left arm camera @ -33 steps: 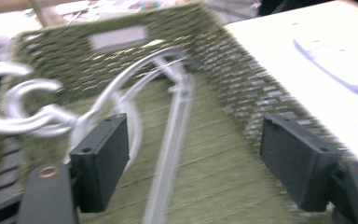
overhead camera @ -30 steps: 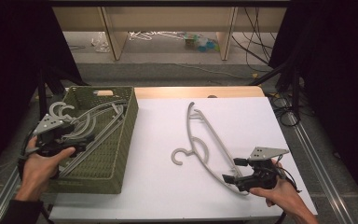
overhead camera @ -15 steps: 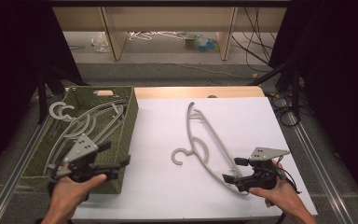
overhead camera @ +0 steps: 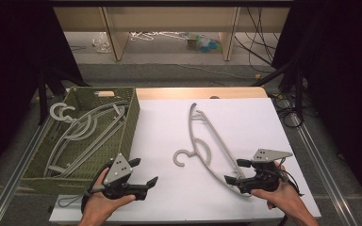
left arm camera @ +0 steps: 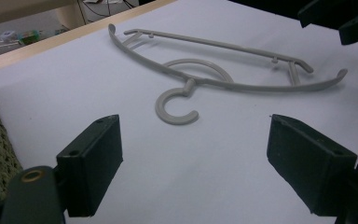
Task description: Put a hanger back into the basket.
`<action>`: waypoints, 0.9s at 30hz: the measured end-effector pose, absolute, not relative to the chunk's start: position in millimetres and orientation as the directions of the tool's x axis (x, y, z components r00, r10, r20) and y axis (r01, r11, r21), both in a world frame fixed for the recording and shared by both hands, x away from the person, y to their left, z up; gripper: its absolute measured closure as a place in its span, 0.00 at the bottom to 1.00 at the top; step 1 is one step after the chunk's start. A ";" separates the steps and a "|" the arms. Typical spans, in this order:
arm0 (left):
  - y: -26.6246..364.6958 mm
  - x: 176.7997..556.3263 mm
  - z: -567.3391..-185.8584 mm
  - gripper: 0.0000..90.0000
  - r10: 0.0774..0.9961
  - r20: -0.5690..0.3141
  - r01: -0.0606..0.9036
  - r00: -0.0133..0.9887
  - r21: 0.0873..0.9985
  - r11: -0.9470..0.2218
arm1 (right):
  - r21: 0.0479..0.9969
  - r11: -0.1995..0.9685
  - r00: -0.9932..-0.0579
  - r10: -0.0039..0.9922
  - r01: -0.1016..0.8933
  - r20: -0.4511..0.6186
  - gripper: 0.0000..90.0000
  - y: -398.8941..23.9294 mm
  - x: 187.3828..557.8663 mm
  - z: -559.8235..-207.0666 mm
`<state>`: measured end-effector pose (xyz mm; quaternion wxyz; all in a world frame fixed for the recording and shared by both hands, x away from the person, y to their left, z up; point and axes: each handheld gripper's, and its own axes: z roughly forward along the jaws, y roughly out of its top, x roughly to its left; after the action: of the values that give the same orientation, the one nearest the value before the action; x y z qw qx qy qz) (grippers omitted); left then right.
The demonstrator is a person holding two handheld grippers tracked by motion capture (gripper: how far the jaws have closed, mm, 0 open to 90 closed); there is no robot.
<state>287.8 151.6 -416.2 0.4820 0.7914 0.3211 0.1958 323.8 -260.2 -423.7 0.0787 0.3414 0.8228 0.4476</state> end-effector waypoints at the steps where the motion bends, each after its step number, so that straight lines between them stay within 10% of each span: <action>1: 151.3 287.9 -418.2 0.20 0.687 0.007 0.308 0.726 0.891 -0.334 | 0.790 0.367 -0.755 0.632 0.491 0.176 0.22 -259.6 323.6 -424.0; 27: 153.3 283.3 -431.3 0.19 0.697 -0.002 0.305 0.717 0.900 -0.311 | 0.653 0.526 -0.755 0.647 0.544 0.108 0.42 -216.3 349.1 -456.3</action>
<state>283.3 153.3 -431.3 0.4925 0.7848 0.3190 0.1992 349.1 -216.3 -456.3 0.0739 0.3422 0.8703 0.3464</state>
